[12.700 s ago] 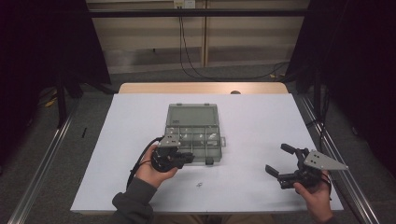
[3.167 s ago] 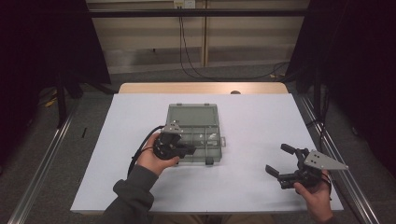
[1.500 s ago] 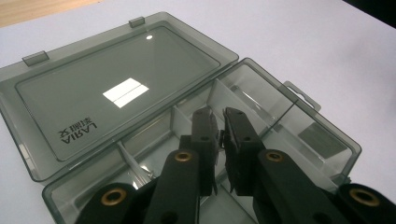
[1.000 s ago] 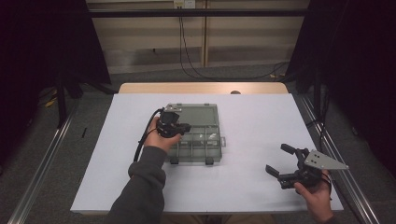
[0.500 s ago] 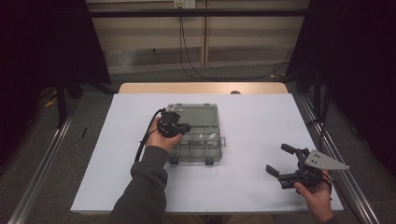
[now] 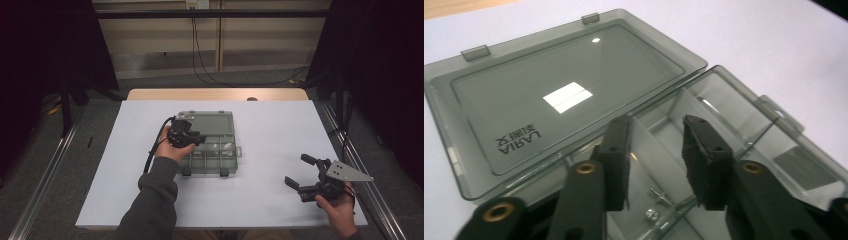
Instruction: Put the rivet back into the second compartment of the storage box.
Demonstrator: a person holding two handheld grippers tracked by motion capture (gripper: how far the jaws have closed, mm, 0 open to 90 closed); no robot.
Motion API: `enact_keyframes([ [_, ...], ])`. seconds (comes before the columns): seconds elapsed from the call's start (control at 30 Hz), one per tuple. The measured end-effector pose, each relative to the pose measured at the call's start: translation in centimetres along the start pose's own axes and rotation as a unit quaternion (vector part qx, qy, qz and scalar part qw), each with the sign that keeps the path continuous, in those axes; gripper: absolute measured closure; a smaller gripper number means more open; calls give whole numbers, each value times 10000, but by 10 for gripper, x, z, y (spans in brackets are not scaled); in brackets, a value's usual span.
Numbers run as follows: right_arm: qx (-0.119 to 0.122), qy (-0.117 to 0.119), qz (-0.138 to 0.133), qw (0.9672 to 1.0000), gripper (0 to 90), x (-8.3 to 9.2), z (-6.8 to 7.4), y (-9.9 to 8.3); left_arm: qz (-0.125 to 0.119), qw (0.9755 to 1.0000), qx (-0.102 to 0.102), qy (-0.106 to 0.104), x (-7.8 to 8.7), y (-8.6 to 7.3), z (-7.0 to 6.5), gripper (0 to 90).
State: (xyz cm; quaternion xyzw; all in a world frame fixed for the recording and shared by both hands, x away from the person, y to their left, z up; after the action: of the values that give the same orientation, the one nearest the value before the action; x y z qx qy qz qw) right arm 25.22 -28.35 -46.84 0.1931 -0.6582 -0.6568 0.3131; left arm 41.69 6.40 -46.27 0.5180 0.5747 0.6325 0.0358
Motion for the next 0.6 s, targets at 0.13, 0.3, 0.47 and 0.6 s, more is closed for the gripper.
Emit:
enact_keyframes([
  [0.13, -3, 4, 12, 10000, 3, -1, 0, 0, -58, 9999, 66, -53, 5, 0, 0, 537],
  [0.3, 0, 3, 26, 10000, 3, 0, 0, -1, -88, 9999, 113, -49, 9, -2, 0, 412],
  [0.47, -24, -4, 60, 10000, 3, -1, 0, -3, -77, 9999, 122, -76, 13, -5, 1, 287],
  [0.6, -28, -5, 61, 10000, 3, -1, -1, -3, -109, 9999, 49, -63, 15, -6, 1, 194],
])
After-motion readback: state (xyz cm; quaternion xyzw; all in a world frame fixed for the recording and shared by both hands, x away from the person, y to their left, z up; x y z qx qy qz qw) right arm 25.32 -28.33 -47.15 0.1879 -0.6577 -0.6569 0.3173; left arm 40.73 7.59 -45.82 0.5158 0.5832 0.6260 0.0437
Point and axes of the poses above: each handheld gripper's, and its own axes: x roughly backward along the jaws, y roughly out of its top, z roughly to its left, the point moved 5 cm from there along -x, roughly forward along the jaws, and after that the axes turned 2 degrees about -z, right-handed, at the moved point
